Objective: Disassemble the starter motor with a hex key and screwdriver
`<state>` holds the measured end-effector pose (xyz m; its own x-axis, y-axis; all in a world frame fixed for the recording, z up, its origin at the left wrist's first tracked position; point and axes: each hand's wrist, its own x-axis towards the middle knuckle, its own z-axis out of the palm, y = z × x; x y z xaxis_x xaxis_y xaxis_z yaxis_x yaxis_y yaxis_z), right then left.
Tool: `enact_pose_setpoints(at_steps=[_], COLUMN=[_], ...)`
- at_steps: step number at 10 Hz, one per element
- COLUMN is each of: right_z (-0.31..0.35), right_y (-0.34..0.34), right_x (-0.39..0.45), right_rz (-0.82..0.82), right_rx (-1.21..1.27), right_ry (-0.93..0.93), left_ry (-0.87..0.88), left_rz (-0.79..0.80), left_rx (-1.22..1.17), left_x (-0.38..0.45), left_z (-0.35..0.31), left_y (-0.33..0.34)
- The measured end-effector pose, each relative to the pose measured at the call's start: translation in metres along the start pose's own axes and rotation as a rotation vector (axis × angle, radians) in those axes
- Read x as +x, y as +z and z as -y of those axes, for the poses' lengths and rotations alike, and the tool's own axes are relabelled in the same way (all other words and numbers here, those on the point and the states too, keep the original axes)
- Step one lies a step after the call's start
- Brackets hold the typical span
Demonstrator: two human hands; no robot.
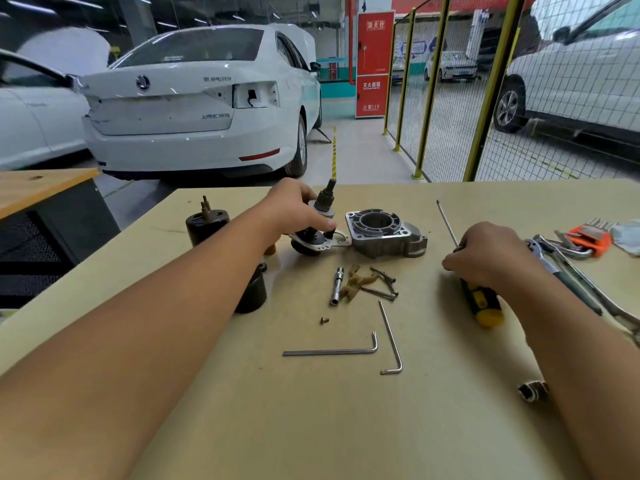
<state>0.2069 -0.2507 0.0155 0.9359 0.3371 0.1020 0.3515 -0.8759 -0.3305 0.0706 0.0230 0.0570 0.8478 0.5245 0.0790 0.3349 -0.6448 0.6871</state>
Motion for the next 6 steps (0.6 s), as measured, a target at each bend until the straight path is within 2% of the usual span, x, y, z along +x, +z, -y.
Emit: enact_pose_setpoints(at_steps=[3, 4, 5, 6], right_z=[0.002, 0.003, 0.003, 0.003], right_y=[0.000, -0.002, 0.001, 0.001], right_x=[-0.005, -0.005, -0.007, -0.009], right_rz=[0.073, 0.087, 0.100, 0.058], right_rx=[-0.007, 0.003, -0.017, -0.019], right_ry=[0.022, 0.023, 0.018, -0.003], left_ry=[-0.105, -0.097, -0.070, -0.049], left_rz=[0.085, 0.087, -0.008, -0.346], left_rx=[0.186, 0.150, -0.015, -0.294], left_x=[-0.012, -0.022, -0.045, -0.075], left_z=[0.003, 0.005, 0.005, 0.018], left_y=[-0.017, -0.027, -0.051, -0.070])
